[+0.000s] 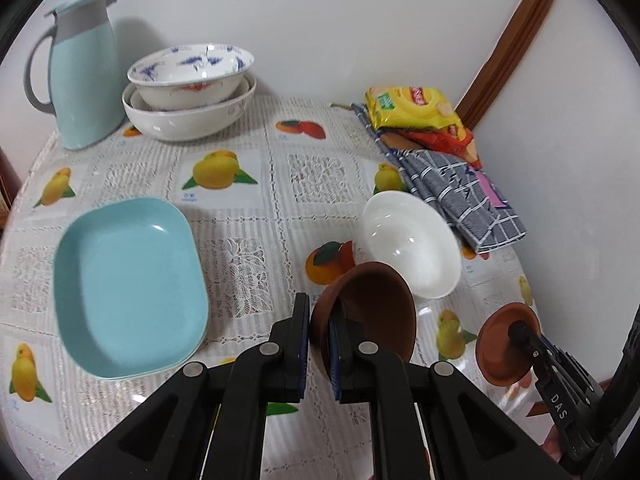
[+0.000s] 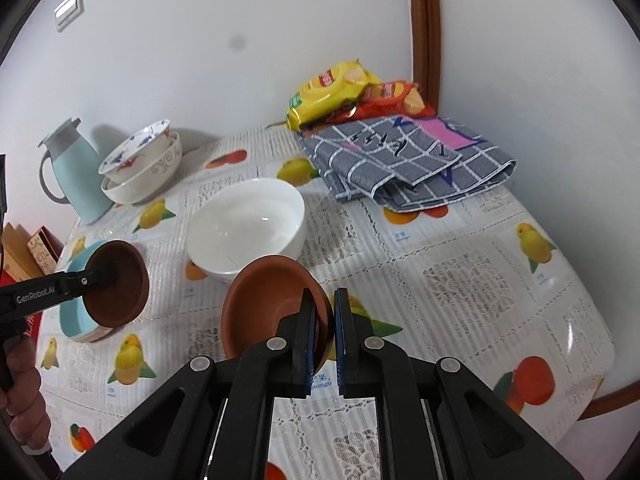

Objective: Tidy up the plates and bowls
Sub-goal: 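Lift both brown bowls and carry the right gripper's bowl over the white bowl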

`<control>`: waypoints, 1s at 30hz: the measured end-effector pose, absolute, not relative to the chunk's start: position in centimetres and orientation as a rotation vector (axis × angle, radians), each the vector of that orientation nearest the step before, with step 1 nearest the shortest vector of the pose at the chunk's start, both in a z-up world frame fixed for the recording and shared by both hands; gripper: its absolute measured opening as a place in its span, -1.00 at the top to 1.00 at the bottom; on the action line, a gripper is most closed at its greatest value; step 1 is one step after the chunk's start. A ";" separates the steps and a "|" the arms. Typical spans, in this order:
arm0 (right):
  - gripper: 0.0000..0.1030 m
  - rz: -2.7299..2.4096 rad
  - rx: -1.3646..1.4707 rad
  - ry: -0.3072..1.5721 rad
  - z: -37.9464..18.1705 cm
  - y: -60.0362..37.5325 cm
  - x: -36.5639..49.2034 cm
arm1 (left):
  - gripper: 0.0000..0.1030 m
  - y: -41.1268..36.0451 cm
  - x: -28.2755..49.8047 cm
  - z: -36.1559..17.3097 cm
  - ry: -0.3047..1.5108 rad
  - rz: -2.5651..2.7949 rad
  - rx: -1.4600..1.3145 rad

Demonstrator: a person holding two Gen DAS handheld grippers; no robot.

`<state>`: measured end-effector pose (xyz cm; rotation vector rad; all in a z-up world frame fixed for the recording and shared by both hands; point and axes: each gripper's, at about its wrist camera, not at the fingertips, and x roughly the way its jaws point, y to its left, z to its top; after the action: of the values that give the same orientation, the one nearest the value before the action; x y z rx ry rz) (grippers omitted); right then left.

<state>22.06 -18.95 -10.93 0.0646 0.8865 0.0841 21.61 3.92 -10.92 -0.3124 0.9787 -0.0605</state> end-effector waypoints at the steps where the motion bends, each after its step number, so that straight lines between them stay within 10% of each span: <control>1: 0.84 0.083 0.065 0.882 -10.6 -18.9 21.9 | 0.83 4.0 21.2 -10.4 0.968 -0.061 -0.312; 30: 0.83 0.071 0.060 0.778 -4.3 -17.8 19.2 | 0.83 5.7 16.5 -4.2 0.865 -0.087 -0.299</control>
<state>19.20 -17.85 -4.27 0.0604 0.7779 0.0715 16.51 5.69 -4.18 -0.2989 0.8646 -0.0874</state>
